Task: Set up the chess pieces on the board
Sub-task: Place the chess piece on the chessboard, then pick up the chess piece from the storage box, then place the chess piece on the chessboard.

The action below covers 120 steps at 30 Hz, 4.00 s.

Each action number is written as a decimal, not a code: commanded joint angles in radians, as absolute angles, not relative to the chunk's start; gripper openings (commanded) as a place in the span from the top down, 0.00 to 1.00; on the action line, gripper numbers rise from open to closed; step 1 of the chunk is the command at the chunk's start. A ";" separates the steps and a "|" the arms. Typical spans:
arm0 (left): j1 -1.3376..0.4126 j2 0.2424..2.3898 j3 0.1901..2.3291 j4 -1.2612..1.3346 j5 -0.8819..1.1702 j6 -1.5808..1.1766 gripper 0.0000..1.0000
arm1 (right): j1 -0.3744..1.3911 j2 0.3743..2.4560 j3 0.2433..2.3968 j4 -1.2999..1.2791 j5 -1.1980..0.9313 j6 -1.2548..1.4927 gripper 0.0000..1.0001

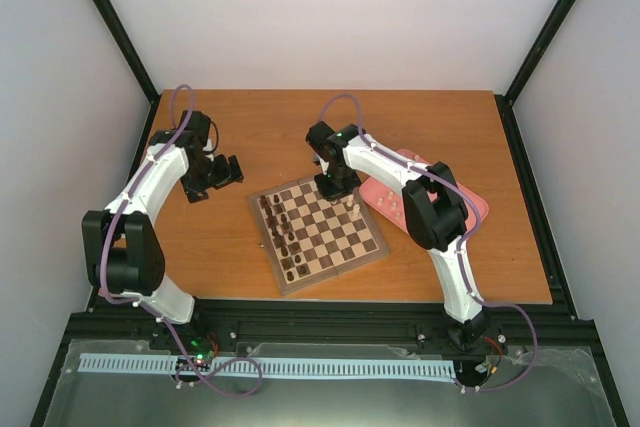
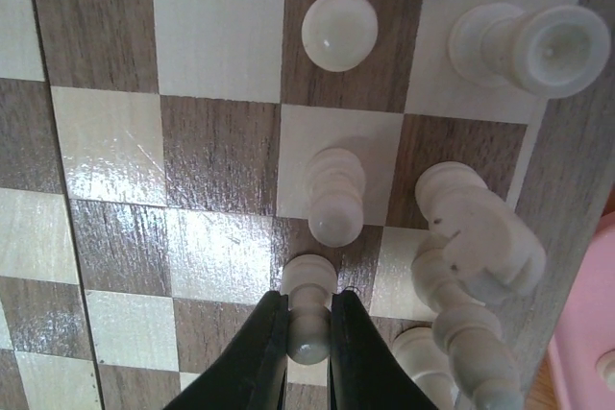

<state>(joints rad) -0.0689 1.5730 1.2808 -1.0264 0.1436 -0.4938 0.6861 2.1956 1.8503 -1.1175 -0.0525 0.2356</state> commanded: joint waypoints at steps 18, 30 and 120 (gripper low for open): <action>-0.074 1.585 1.305 -1.016 0.145 -0.488 0.00 | 0.692 2.197 1.876 -1.134 -0.046 0.218 0.78; -0.075 1.576 1.305 -1.014 0.146 -0.494 0.00 | 0.696 2.092 1.989 -1.191 -0.105 0.182 0.60; -0.075 1.515 1.273 -1.022 0.147 -0.483 0.00 | 0.734 1.991 1.779 -1.140 0.015 0.319 0.93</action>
